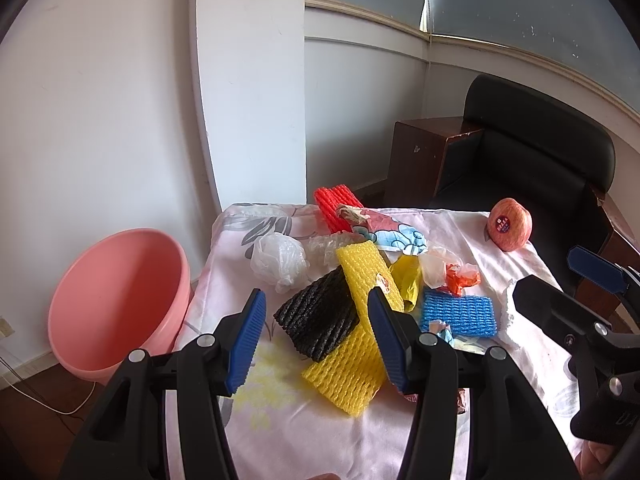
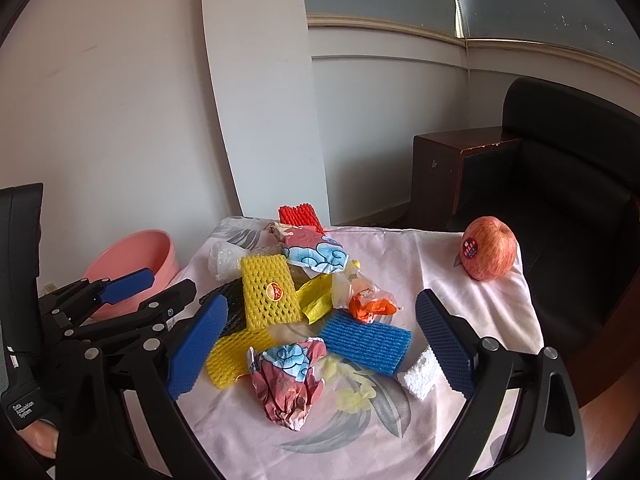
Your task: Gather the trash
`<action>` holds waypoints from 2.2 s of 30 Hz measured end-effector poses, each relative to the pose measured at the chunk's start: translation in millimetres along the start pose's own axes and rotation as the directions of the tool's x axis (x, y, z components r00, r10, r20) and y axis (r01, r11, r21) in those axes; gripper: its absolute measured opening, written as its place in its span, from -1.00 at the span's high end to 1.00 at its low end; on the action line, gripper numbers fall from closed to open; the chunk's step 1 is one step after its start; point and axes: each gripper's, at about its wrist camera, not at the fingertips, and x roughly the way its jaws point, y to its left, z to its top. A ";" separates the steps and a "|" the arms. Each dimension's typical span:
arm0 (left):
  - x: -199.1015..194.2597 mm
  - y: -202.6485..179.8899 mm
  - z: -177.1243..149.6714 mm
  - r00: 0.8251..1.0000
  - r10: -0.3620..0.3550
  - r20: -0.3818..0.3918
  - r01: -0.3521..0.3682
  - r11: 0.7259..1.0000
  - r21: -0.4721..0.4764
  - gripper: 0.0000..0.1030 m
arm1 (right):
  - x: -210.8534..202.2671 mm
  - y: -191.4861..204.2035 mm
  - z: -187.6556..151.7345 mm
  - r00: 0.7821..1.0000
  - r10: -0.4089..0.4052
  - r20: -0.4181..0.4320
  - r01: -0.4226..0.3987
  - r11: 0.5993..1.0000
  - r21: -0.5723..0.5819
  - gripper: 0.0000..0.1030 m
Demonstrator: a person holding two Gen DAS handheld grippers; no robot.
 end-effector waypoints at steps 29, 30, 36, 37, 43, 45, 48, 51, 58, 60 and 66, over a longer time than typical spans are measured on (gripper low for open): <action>-7.5 7.6 -8.5 1.000 0.006 0.005 -0.006 1.000 0.016 -0.02 | -4.4 -10.3 -17.9 0.999 0.000 -0.033 0.000 1.000 0.010 -0.61; -7.8 8.5 -9.5 1.000 0.005 0.005 -0.005 1.000 0.019 -0.02 | -4.2 -12.1 -20.6 0.999 -0.003 -0.039 0.004 1.000 0.010 -0.60; -5.5 15.7 -19.1 1.000 -0.003 -0.008 0.003 1.000 0.022 -0.02 | -4.4 -27.3 -36.2 0.997 -0.013 -0.075 0.016 0.999 0.036 -0.56; -4.8 17.3 -21.5 1.000 -0.007 -0.014 0.007 1.000 0.023 -0.02 | -3.9 -29.7 -38.0 0.997 -0.013 -0.081 0.016 0.999 0.043 -0.55; -2.6 24.8 -42.5 0.995 -0.073 -0.064 0.075 0.996 0.039 -0.02 | 1.4 -41.0 -50.4 0.992 0.027 -0.126 -0.015 0.995 0.098 -0.37; -0.8 25.3 -50.3 0.990 -0.102 -0.094 0.106 0.994 0.036 -0.02 | 4.4 -40.7 -53.8 0.990 0.042 -0.136 -0.028 0.994 0.107 -0.36; 5.0 20.7 -58.8 0.981 -0.138 -0.139 0.145 0.989 0.042 -0.02 | 9.5 -39.0 -58.2 0.986 0.072 -0.151 -0.055 0.992 0.117 -0.35; 14.8 12.5 -61.3 0.971 -0.157 -0.182 0.169 0.984 0.053 -0.02 | 13.6 -36.0 -61.0 0.981 0.102 -0.164 -0.083 0.989 0.120 -0.33; 43.1 -5.0 -59.5 0.950 -0.182 -0.253 0.201 0.978 0.049 -0.02 | 16.2 -31.8 -62.3 0.975 0.141 -0.172 -0.122 0.986 0.117 -0.15; 51.0 -9.4 -60.0 0.947 -0.163 -0.277 0.186 0.981 0.061 -0.02 | 16.8 -32.1 -62.7 0.974 0.148 -0.175 -0.128 0.985 0.119 -0.14; 61.9 -15.5 -63.3 0.940 -0.147 -0.307 0.177 0.982 0.072 0.63 | 23.1 -32.8 -64.5 0.967 0.166 -0.192 -0.141 0.981 0.135 -0.14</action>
